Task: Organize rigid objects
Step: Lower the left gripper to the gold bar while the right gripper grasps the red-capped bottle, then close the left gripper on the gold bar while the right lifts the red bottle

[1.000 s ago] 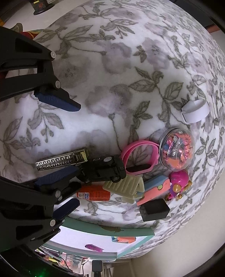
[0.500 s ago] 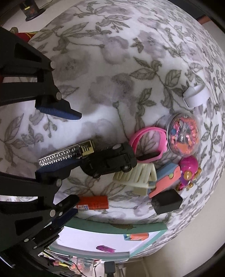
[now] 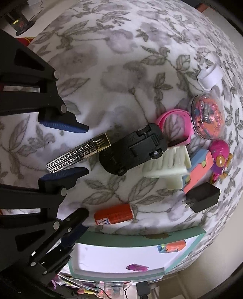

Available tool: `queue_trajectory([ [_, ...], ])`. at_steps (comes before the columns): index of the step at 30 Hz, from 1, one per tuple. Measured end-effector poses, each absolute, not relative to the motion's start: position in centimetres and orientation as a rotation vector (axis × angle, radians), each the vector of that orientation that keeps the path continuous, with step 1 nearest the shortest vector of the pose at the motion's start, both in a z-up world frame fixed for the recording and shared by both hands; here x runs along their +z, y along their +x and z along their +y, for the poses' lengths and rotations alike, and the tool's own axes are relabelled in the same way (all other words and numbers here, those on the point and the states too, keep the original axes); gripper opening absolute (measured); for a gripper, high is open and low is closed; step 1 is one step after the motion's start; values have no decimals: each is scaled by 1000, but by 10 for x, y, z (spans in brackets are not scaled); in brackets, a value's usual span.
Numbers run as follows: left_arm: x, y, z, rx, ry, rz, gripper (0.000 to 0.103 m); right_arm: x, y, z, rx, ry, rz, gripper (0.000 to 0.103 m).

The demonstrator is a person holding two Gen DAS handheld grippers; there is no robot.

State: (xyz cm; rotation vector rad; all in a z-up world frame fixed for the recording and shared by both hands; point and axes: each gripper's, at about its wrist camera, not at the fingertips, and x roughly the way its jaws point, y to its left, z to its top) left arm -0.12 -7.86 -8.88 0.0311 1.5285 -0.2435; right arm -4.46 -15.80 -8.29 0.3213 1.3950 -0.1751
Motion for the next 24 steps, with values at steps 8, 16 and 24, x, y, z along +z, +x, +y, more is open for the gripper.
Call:
queue_trajectory([
  [8,-83,2,-76,-249,40,1515,25,-81,-32,-161,-172,331,1365,26],
  [16,-82,10,-67,-244,37,1508,24,-78,-16,-164,-159,321,1343,26],
  [24,-84,11,-66,-245,37,1510,24,-81,4,-162,-137,263,1320,31],
])
